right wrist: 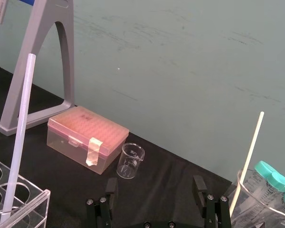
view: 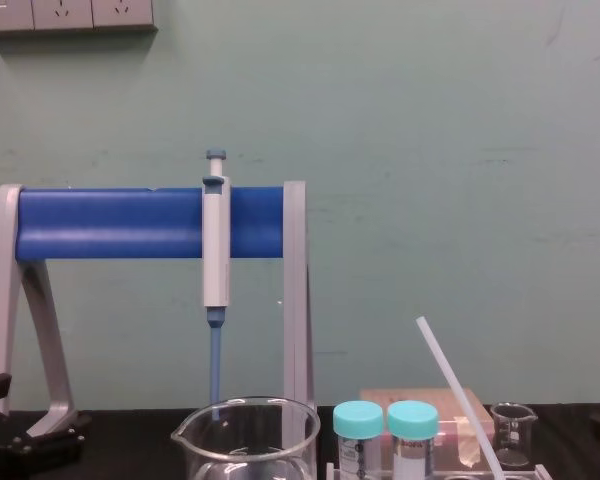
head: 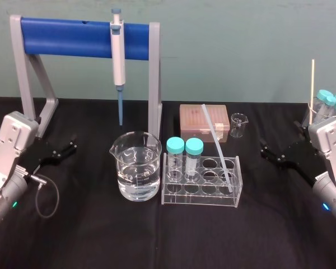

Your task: Pick up the stirring rod with one hand, then place it down.

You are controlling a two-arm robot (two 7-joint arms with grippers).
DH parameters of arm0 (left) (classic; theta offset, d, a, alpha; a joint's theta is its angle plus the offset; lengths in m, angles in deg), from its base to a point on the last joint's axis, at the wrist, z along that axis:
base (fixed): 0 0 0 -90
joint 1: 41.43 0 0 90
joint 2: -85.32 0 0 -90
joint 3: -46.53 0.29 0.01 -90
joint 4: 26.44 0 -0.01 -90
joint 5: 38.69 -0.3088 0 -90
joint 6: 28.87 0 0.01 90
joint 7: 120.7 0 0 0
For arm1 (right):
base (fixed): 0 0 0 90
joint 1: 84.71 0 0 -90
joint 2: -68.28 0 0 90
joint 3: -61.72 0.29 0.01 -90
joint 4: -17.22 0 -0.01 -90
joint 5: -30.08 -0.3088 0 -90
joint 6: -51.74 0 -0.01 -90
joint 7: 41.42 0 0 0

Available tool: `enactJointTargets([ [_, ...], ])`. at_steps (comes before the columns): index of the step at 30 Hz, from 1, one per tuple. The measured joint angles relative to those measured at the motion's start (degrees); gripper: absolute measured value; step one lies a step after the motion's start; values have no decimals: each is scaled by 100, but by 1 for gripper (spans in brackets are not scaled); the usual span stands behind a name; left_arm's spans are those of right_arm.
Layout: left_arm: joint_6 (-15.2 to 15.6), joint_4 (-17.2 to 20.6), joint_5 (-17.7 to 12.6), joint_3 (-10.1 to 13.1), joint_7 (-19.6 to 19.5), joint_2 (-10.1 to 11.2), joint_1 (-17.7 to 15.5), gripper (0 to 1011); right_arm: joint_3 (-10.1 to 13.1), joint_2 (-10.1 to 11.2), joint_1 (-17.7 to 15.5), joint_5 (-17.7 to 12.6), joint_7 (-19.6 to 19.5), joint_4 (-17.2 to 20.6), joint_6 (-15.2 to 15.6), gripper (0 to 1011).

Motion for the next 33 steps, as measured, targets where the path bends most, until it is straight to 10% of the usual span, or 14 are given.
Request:
enactJointTargets([
  [13, 0, 0, 0, 0, 0, 0, 0, 1000, 118, -30, -53, -93, 76, 72, -3, 1000],
  [33, 0, 0, 0, 0, 0, 0, 0, 1000, 631, -336, -142, -1587, 1435, 1241, 837, 1000],
])
